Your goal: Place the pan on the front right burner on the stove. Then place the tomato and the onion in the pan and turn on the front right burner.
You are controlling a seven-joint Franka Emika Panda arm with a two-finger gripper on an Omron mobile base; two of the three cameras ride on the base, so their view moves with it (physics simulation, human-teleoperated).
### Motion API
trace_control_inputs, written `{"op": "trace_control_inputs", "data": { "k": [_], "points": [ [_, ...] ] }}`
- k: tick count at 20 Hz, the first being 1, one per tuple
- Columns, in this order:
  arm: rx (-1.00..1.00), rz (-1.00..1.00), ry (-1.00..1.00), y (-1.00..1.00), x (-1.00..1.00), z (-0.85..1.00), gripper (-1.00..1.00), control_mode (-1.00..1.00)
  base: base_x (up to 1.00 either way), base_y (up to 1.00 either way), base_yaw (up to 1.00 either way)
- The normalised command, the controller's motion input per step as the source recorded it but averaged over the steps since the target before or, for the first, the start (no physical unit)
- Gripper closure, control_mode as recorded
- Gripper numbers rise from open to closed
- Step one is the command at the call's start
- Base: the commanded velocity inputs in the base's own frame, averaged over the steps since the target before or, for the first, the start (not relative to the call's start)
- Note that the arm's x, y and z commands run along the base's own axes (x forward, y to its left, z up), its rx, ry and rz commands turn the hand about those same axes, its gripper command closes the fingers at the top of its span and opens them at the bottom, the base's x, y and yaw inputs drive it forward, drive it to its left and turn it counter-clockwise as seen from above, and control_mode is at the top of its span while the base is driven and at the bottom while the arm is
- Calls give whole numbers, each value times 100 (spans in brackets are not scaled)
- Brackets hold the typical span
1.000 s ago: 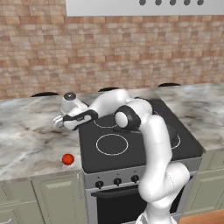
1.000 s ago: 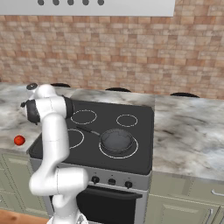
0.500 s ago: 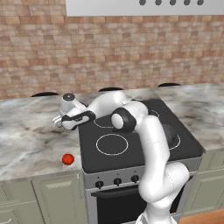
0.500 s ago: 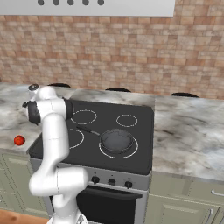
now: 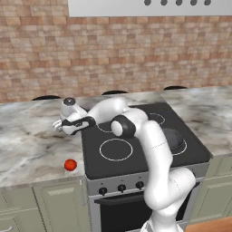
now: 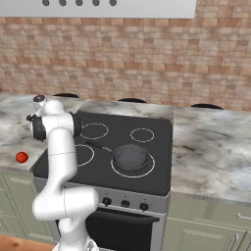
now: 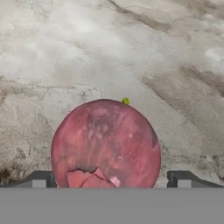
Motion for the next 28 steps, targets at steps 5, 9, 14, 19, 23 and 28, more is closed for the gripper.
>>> {"op": "trace_control_inputs", "data": {
  "k": [5, 9, 14, 19, 23, 28],
  "points": [
    [0, 1, 0, 16, 22, -12, -100, -100, 0, 0, 0],
    [0, 1, 0, 9, 13, -12, -100, -100, 0, 0, 0],
    [0, 0, 0, 17, 6, -11, 100, -100, 0, 0, 0],
    [0, 0, 0, 5, 0, -11, 100, -100, 0, 0, 0],
    [0, -1, -3, -14, -34, 8, 100, -100, 0, 0, 0],
    [0, -11, -1, -50, -71, 51, 100, -100, 0, 0, 0]
  ]
}}
